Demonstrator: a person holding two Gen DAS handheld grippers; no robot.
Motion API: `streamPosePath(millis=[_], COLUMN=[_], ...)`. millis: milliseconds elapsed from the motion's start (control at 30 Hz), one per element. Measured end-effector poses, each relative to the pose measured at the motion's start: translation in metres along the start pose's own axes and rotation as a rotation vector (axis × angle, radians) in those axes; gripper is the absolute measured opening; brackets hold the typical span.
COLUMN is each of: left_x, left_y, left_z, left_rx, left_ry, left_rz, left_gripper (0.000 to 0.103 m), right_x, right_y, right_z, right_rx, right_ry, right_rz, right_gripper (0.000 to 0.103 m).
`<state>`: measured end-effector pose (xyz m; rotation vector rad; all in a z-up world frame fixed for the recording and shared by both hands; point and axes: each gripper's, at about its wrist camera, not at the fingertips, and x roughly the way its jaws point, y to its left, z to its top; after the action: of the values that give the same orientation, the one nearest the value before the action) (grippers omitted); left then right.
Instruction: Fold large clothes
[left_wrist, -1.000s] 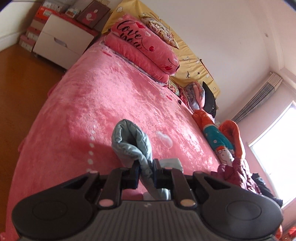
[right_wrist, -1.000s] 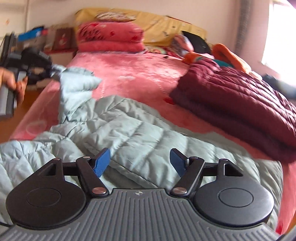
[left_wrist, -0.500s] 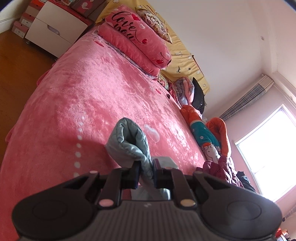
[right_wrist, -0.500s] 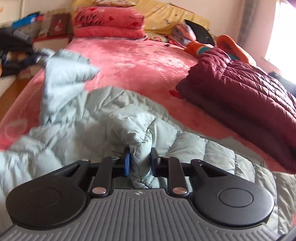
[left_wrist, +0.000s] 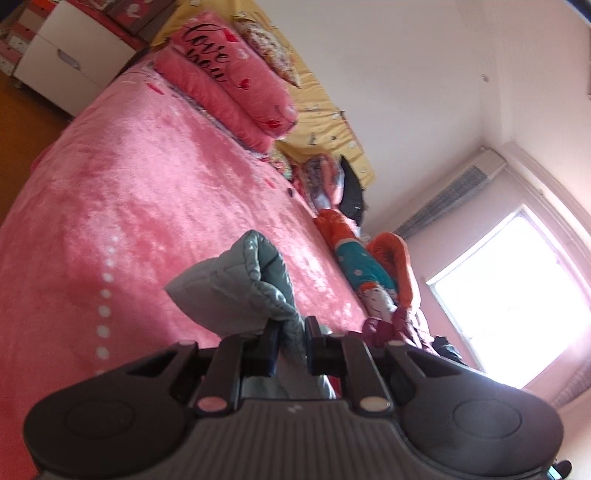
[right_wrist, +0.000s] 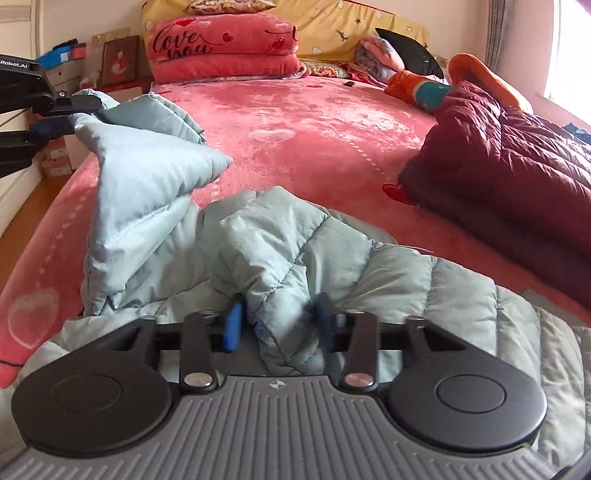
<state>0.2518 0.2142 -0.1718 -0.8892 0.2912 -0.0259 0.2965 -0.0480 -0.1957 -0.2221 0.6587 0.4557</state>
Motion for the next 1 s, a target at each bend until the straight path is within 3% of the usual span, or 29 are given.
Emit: streamPosePath(millis=[33, 133, 300, 467, 533, 600, 700, 800, 867, 1000], left_x=[0.001, 0.003, 0.015, 0.029, 0.031, 0.028, 0.030, 0.028, 0.029, 0.030], left_y=[-0.005, -0.029, -0.074, -0.094, -0.097, -0.096, -0.082, -0.065, -0.053, -0.034], left_z=[-0.001, -0.012, -0.050, -0.090, -0.099, -0.100, -0.089, -0.074, -0.066, -0.051], left_rx=[0.019, 0.125, 0.333, 0.447, 0.487, 0.514, 0.425, 0.356, 0.307, 0.208], left_ry=[0.001, 0.026, 0.189, 0.435, 0.492, 0.482, 0.432, 0.340, 0.292, 0.205], left_rz=[-0.030, -0.132, -0.324, -0.469, -0.495, -0.497, -0.467, -0.356, -0.265, -0.136], left_gripper=[0.011, 0.011, 0.011, 0.012, 0.012, 0.012, 0.012, 0.019, 0.020, 0.021], right_x=[-0.004, -0.022, -0.061, -0.094, -0.101, -0.106, -0.107, -0.095, -0.082, -0.046], right_y=[-0.001, -0.004, -0.026, -0.067, -0.086, -0.104, -0.120, -0.123, -0.115, -0.096], right_z=[0.000, -0.001, -0.013, -0.041, -0.048, -0.052, -0.052, -0.038, -0.024, -0.003], right_rx=[0.014, 0.049, 0.119, 0.251, 0.326, 0.424, 0.520, 0.555, 0.483, 0.297], right_ry=[-0.011, -0.048, -0.076, -0.070, -0.072, -0.091, -0.146, -0.192, -0.202, -0.139], right_rz=[0.002, -0.011, -0.095, -0.202, -0.211, -0.193, -0.128, -0.040, -0.071, -0.143], right_gripper=[0.086, 0.099, 0.100, 0.101, 0.101, 0.101, 0.101, 0.101, 0.101, 0.101])
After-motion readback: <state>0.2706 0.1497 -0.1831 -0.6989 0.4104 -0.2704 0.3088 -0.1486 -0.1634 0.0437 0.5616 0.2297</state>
